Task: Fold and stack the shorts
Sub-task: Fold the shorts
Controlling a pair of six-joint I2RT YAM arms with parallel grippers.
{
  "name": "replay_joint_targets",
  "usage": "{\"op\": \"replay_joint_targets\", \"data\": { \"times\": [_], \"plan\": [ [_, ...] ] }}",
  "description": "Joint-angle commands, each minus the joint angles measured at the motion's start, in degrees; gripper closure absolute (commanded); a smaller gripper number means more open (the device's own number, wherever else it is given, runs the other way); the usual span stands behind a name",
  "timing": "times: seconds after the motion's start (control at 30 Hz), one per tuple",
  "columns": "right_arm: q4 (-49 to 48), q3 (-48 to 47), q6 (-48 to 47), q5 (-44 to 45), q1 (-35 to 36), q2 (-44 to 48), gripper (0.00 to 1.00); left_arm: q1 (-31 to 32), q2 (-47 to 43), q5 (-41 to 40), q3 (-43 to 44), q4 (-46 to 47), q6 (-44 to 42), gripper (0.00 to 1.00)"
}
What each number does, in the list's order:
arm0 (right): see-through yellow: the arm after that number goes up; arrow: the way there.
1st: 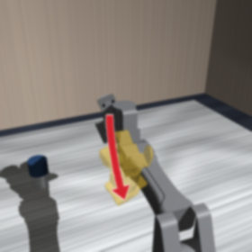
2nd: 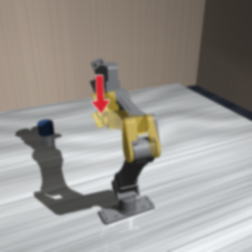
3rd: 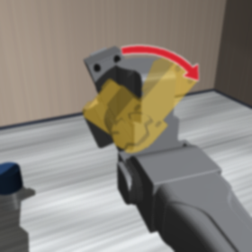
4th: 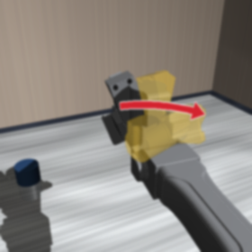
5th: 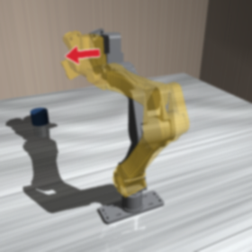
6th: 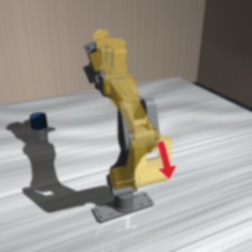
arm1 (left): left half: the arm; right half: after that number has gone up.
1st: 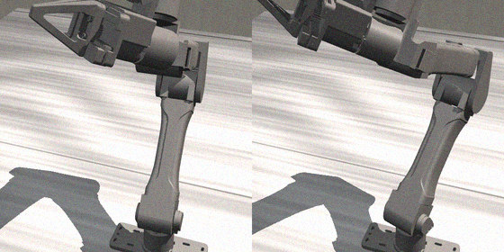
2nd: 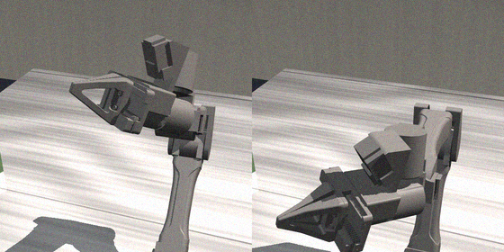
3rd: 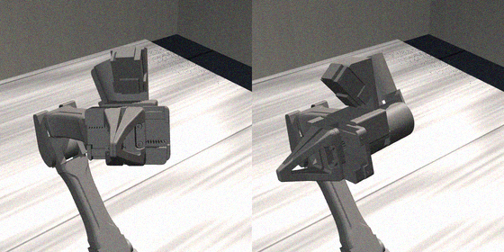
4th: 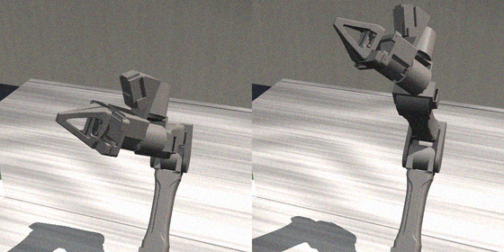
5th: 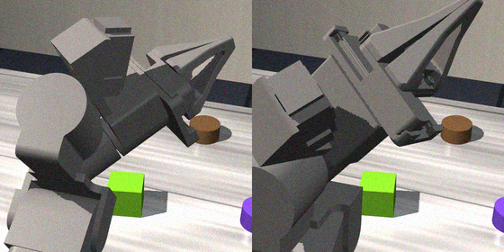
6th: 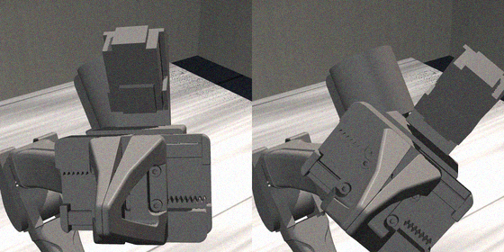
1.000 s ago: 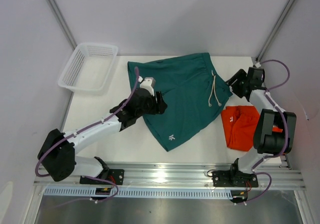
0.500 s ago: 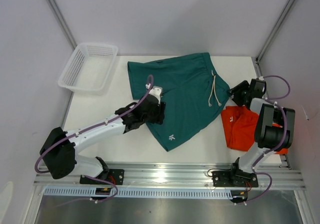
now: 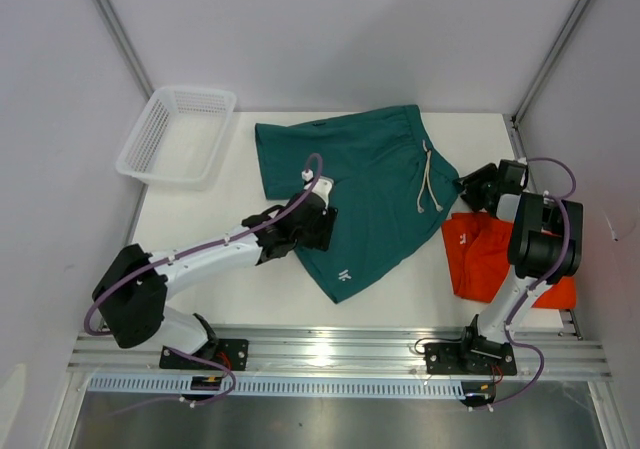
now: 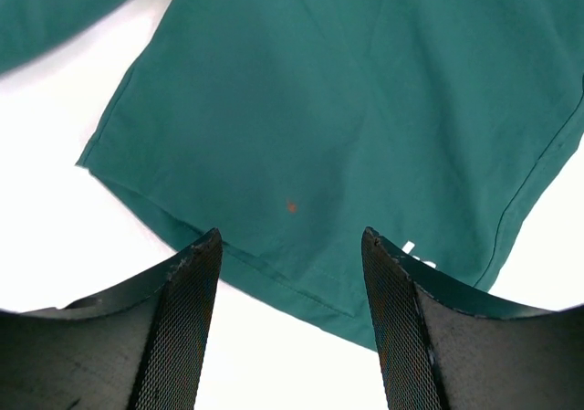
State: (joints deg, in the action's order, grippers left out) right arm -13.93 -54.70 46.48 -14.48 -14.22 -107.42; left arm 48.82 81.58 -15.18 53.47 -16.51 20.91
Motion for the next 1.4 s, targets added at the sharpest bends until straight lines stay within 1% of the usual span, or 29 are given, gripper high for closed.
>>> {"op": "replay_joint_targets", "data": {
  "times": [0.0,0.13,0.17,0.2,0.33,0.43,0.47,0.5,0.53,0.6,0.63,0.7,0.73,0.97,1.13,1.27,1.37],
  "plan": [
    [1.98,-2.78,-0.69,4.37,0.42,-1.74,0.44,1.01,0.86,0.59,1.9,3.94,-2.36,0.35],
    [4.0,-6.11,-0.95,5.95,2.35,-5.34,0.45,1.19,0.16,1.91,-0.82,8.5,-3.32,0.35],
    [6.53,-7.52,-1.13,5.52,2.44,-7.52,0.49,1.19,-0.71,2.43,-1.96,9.38,-3.5,0.35],
    [7.68,-8.83,-1.82,5.43,2.7,-7.89,0.51,1.19,-1.24,2.61,-3.19,10.26,-3.76,0.35],
    [7.43,-8.41,-1.92,7.1,3.05,-6.75,0.52,1.19,-3.71,2.87,-6.79,13.61,-4.21,0.35],
    [9.7,-10.42,-2.79,6.75,3.49,-8.16,0.57,1.19,-3.62,3.66,-6.72,13.96,-4.29,0.35],
    [9.71,-10.43,-2.88,7.01,3.58,-8.07,0.57,1.19,-3.62,3.84,-6.8,14.14,-4.29,0.35],
    [9.54,-10.17,-2.97,7.27,3.67,-7.81,0.6,1.19,-3.62,3.84,-6.89,14.23,-4.56,0.35],
    [9.1,-9.82,-2.97,7.88,3.85,-7.63,0.68,1.19,-3.71,3.75,-7.06,14.23,-4.65,0.35],
    [8.92,-9.2,-2.97,8.24,4.02,-7.02,0.73,1.19,-3.88,3.75,-7.5,14.93,-4.91,0.35],
    [8.66,-9.03,-2.97,8.33,4.02,-6.93,0.83,1.19,-3.97,3.58,-7.77,14.93,-4.91,0.35],
    [8.49,-8.41,-2.54,8.5,3.85,-6.49,0.91,1.19,-3.8,3.49,-7.86,15.02,-4.91,0.35],
    [8.05,-8.15,-2.36,8.68,3.85,-6.32,1.0,1.19,-3.71,3.84,-7.94,15.11,-5.0,0.35],
    [3.57,-1.74,0.71,13.68,3.76,-1.57,1.0,1.19,-3.27,5.25,-8.12,15.37,-5.17,0.35],
    [2.16,-0.23,1.77,13.08,2.97,-1.04,1.0,2.24,-2.13,9.02,-7.86,15.72,-6.49,0.35],
    [2.95,-1.2,1.6,12.11,2.88,-2.09,1.0,5.22,-0.2,5.44,-6.28,13.1,-7.63,0.35],
    [4.09,-2.34,1.51,11.14,2.7,-2.97,1.0,7.43,0.94,4.2,-5.58,11.77,-7.11,0.35]
  ]
}}
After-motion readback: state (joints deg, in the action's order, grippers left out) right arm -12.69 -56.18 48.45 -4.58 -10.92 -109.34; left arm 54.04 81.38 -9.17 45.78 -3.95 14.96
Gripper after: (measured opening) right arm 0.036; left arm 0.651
